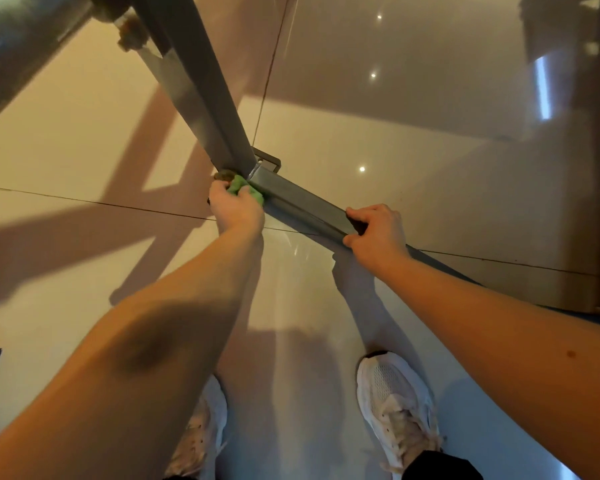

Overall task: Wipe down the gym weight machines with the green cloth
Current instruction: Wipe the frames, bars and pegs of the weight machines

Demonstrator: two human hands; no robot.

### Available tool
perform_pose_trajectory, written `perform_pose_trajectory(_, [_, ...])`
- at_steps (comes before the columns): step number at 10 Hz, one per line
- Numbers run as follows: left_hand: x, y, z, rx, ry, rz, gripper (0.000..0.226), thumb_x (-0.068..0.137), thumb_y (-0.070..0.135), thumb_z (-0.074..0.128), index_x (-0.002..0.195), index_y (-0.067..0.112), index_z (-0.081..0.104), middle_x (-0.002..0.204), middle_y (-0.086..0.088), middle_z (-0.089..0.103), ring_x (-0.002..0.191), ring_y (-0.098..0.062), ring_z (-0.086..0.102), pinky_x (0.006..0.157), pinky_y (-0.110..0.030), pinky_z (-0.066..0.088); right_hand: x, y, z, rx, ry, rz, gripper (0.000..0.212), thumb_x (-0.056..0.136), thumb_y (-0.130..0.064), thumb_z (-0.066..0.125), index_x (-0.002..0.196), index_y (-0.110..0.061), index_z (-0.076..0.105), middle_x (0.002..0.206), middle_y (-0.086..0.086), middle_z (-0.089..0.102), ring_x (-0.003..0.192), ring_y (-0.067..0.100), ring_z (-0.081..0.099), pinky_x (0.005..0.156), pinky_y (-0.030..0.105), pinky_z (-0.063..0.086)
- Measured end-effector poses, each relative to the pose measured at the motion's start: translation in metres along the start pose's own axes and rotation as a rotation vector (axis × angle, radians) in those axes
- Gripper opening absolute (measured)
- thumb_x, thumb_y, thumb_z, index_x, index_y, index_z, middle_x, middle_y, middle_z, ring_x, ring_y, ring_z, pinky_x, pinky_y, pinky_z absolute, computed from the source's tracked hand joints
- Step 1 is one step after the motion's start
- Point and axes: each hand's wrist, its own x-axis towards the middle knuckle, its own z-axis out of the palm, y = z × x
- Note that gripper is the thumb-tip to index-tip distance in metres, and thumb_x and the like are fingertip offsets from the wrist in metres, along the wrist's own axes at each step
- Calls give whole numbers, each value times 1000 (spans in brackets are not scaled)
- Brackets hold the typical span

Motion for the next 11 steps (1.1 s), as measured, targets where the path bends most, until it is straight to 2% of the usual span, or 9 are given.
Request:
perform_pose_trajectory(2, [-72,-28,16,189,-187,106,37,98,17,58,135,17,55,131,-6,61,120,-24,59,101,-34,48,-5,-5,-9,-79,-56,-29,50,81,-11,78,130,-18,70,121,12,69,117,33,59,105,39,49])
perform_pose_trajectory(3, [-117,-43,23,200,-441,173,37,94,15,60,131,13,60,129,-8,64,118,-26,63,99,-38,53,-7,-14,-29,-33,-154,22,51,84,-5,74,133,-18,67,133,9,66,126,25,58,108,26,41])
perform_pose_trajectory(4, [-147,-19,0,397,-659,196,37,95,12,62,132,9,60,124,-12,65,109,-30,67,82,-23,59,-21,-17,-60,-19,20,-26,50,90,0,63,136,-21,65,140,6,53,133,21,47,115,23,30])
perform_pose_trajectory(5, [-148,3,-27,636,-743,155,34,99,11,60,132,4,59,100,-3,58,82,-17,56,73,-16,46,-48,-25,-97,-60,-11,-74,43,95,-1,58,132,-22,66,137,3,52,120,14,52,111,30,40])
perform_pose_trajectory(6, [-148,54,-59,860,-781,345,21,99,10,59,118,2,63,102,-7,55,98,-25,55,88,-33,46,-76,-46,-137,-115,-115,-90,39,97,-2,59,130,-21,66,134,3,55,111,10,52,106,29,45])
perform_pose_trajectory(7, [-163,109,-90,838,-792,440,8,98,4,57,102,2,64,103,-14,60,109,-34,62,96,-44,52,-110,-80,-174,-169,-224,-93,45,95,-7,67,139,-16,61,140,7,57,122,21,57,107,32,47])
perform_pose_trajectory(8, [-192,159,-124,756,-804,530,21,100,7,58,118,2,66,109,-15,62,101,-31,60,96,-45,53,-146,-117,-208,-138,-241,-88,58,93,-8,71,147,-12,52,146,11,54,120,27,62,101,34,53])
perform_pose_trajectory(9, [-226,197,-157,688,-866,602,24,102,18,60,125,15,64,112,-8,62,104,-26,59,89,-38,49,-176,-144,-231,-17,-245,-42,62,92,-6,72,149,-12,48,146,14,53,109,26,65,90,31,57])
perform_pose_trajectory(11, [-278,192,-207,532,-1004,758,11,101,20,61,110,17,68,93,4,64,86,-10,60,73,-21,48,-241,-150,-238,165,-305,-14,80,84,13,65,155,-12,38,150,13,50,139,30,45,101,32,46])
